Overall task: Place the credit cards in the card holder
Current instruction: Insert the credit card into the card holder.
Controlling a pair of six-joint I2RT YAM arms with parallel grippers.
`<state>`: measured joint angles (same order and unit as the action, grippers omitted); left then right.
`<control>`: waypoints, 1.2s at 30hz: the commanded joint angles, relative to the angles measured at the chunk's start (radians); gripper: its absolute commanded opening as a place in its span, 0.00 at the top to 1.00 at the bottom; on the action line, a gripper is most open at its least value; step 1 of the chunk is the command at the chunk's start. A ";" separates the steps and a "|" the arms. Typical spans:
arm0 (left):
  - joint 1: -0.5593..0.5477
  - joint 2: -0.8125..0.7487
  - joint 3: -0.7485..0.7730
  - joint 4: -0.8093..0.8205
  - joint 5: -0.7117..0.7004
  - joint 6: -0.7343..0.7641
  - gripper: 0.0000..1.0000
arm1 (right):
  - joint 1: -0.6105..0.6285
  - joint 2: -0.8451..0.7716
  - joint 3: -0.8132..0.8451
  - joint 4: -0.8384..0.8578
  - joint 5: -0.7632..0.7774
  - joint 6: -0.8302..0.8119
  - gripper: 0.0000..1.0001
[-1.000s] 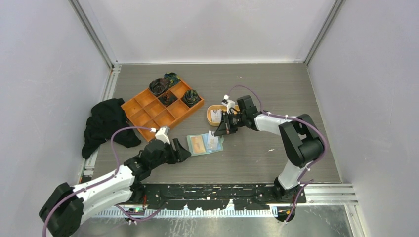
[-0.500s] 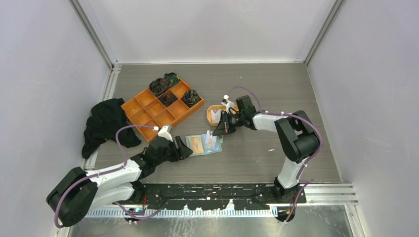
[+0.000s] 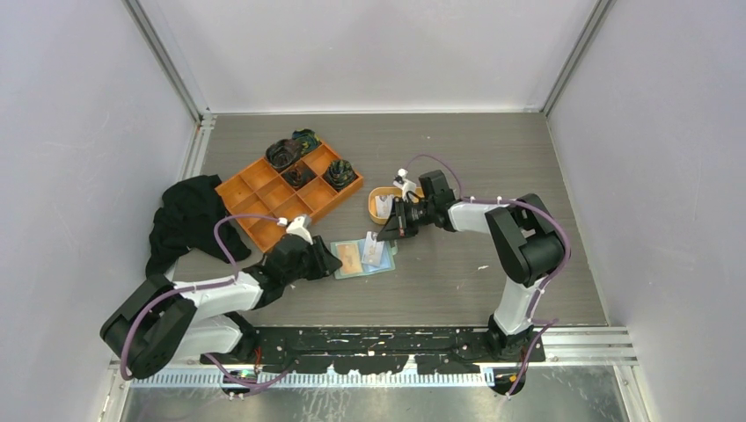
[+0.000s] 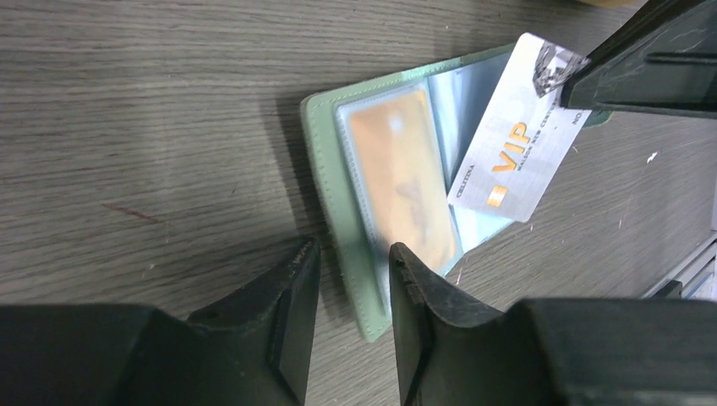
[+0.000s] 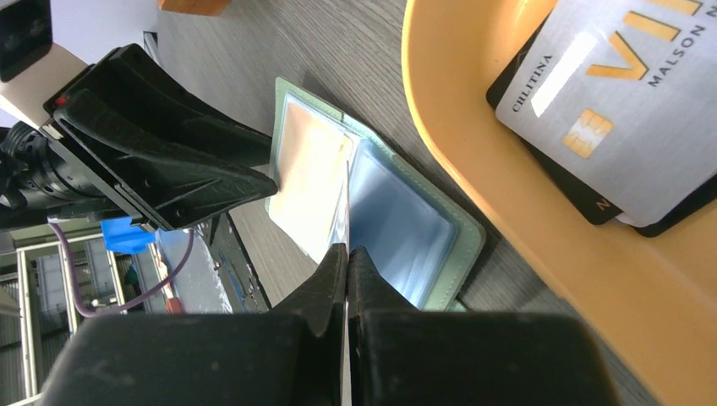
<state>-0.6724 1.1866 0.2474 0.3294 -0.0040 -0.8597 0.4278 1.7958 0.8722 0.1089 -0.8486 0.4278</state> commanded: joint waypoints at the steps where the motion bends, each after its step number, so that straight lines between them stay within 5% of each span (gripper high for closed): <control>1: 0.006 0.056 0.032 0.019 -0.001 0.036 0.66 | -0.004 0.020 0.040 -0.003 0.002 -0.014 0.99; 14: 0.009 0.126 0.068 0.019 0.050 0.057 0.89 | 0.012 0.041 0.052 -0.045 0.021 -0.035 0.99; 36: 0.010 0.149 0.064 0.029 0.057 0.051 0.98 | -0.012 0.000 0.001 0.084 0.004 0.108 0.99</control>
<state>-0.6590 1.3220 0.3126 0.3698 0.0303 -0.8261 0.4221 1.8351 0.8692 0.1089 -0.8326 0.5129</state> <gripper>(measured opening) 0.030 0.040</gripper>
